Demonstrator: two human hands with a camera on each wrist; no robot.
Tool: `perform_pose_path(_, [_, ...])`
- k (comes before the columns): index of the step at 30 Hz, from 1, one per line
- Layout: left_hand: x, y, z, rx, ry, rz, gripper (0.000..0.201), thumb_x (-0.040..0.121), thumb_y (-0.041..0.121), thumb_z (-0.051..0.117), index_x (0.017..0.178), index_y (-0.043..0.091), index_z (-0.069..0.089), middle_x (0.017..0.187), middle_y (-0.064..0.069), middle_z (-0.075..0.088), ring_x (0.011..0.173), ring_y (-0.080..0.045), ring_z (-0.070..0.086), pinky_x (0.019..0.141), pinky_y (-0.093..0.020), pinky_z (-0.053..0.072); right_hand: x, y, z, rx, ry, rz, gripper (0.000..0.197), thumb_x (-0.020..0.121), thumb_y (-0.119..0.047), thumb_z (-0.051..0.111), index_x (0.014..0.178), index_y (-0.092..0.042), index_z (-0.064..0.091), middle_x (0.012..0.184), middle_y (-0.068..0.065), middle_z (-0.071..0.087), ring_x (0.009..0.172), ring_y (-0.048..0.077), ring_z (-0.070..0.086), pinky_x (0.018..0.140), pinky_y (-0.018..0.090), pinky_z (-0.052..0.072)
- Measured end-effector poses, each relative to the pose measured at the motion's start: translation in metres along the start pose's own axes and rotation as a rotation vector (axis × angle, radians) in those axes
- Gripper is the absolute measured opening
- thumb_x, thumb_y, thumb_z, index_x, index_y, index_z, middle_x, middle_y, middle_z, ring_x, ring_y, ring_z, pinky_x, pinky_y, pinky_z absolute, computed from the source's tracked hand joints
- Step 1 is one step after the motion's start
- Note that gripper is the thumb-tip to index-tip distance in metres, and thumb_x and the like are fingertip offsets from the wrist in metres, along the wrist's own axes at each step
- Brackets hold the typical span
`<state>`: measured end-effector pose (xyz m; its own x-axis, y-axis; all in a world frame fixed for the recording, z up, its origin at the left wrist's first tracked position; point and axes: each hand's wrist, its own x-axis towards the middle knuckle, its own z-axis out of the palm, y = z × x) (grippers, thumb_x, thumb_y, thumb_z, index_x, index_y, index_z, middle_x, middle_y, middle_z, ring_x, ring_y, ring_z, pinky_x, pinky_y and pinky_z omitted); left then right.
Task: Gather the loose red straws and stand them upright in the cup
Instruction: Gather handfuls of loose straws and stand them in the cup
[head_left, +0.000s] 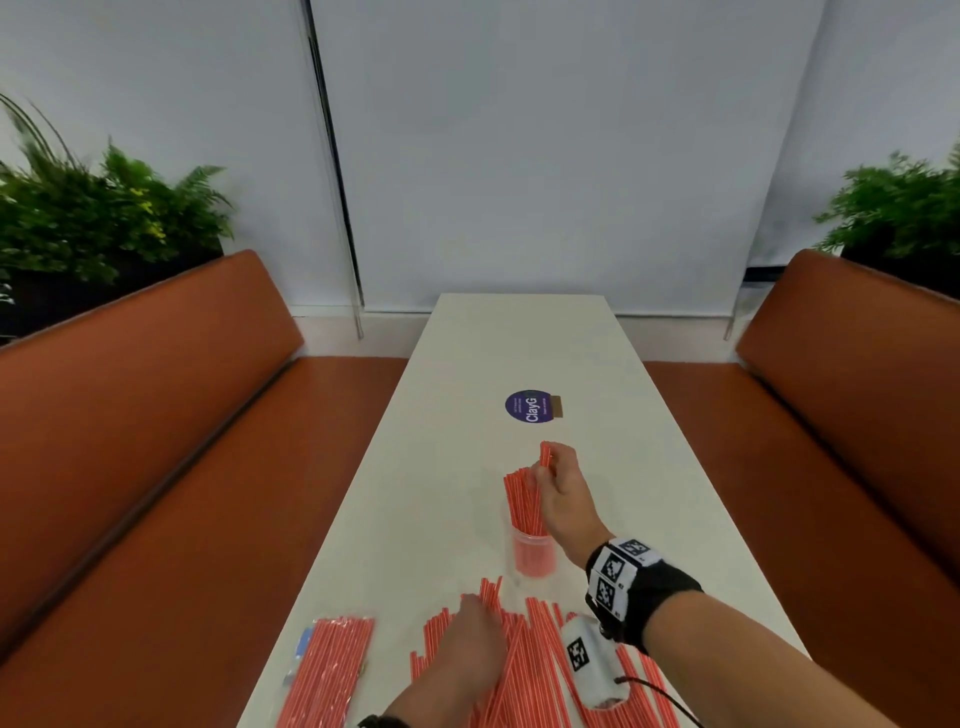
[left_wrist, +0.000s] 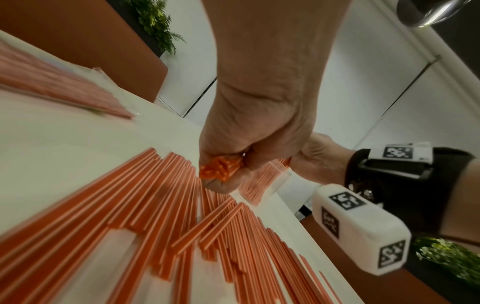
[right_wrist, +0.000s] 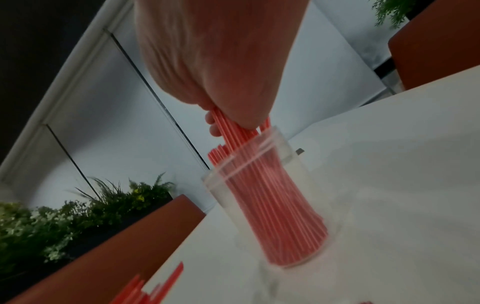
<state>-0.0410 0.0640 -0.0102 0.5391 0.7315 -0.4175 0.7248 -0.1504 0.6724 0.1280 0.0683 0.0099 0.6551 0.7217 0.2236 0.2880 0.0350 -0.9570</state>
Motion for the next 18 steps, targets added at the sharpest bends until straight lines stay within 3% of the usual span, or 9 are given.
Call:
perform_pose_path(2, [0.004,-0.003,0.002,-0.01,0.001,0.007,0.033,0.1,0.017,0.029,0.128,0.005,0.042,0.101,0.001,0.054,0.086,-0.01,0.05,0.071,-0.02,0.037,0.0,0.005,-0.001,-0.042,0.005,-0.014,0.037,0.096,0.004,0.034,0.131,-0.006,0.028,0.086,0.0,0.048,0.077,0.009,0.051,0.072,0.016,0.045])
perform_pose_path(4, [0.003,0.0,0.003,-0.02,-0.013,0.025,0.03,0.1,0.018,0.029,0.125,0.007,0.042,0.088,0.008,0.051,0.075,-0.003,0.049,0.058,-0.017,0.035,0.0,0.006,-0.004,-0.083,0.014,-0.062,0.046,0.094,0.006,0.036,0.137,-0.005,0.025,0.093,0.002,0.048,0.083,0.012,0.051,0.081,0.025,0.045])
perform_pose_path(8, [0.0,0.004,0.005,-0.079,-0.021,0.047,0.017,0.1,0.021,0.03,0.108,0.013,0.044,0.082,0.009,0.05,0.07,-0.002,0.048,0.054,-0.017,0.036,0.002,0.004,-0.008,-0.441,0.015,-0.2,0.042,0.093,0.002,0.042,0.134,-0.004,0.042,0.129,0.015,0.046,0.115,0.024,0.05,0.101,0.037,0.04])
perform_pose_path(10, [-0.002,0.006,0.007,-0.099,-0.028,0.058,0.018,0.1,0.021,0.03,0.107,0.013,0.045,0.084,0.007,0.051,0.07,-0.003,0.048,0.055,-0.017,0.037,-0.003,0.001,-0.008,-0.596,0.085,-0.33,0.036,0.093,-0.006,0.043,0.128,-0.003,0.051,0.134,0.016,0.046,0.123,0.025,0.046,0.104,0.039,0.034])
perform_pose_path(11, [-0.002,0.007,0.007,-0.11,-0.033,0.07,0.019,0.1,0.021,0.03,0.107,0.013,0.045,0.084,0.006,0.051,0.07,-0.003,0.048,0.055,-0.017,0.037,-0.008,-0.004,-0.008,-0.588,0.082,-0.388,0.035,0.094,-0.011,0.041,0.125,-0.003,0.054,0.132,0.015,0.05,0.122,0.022,0.048,0.104,0.036,0.034])
perform_pose_path(14, [-0.008,0.012,0.008,-0.144,-0.031,0.114,0.015,0.101,0.023,0.03,0.099,0.016,0.043,0.08,0.005,0.05,0.064,-0.004,0.045,0.052,-0.018,0.033,-0.033,-0.018,-0.008,-0.482,-0.111,-0.421,0.04,0.096,-0.023,0.032,0.118,-0.003,0.059,0.116,0.012,0.061,0.105,0.01,0.053,0.097,0.021,0.04])
perform_pose_path(18, [-0.012,0.017,0.008,-0.179,-0.027,0.19,0.02,0.101,0.024,0.03,0.109,0.013,0.044,0.083,0.006,0.05,0.067,-0.004,0.046,0.057,-0.018,0.038,-0.065,-0.019,-0.008,-0.549,-0.369,-0.319,0.037,0.1,-0.019,0.035,0.131,-0.006,0.051,0.129,0.01,0.058,0.12,0.018,0.052,0.1,0.017,0.035])
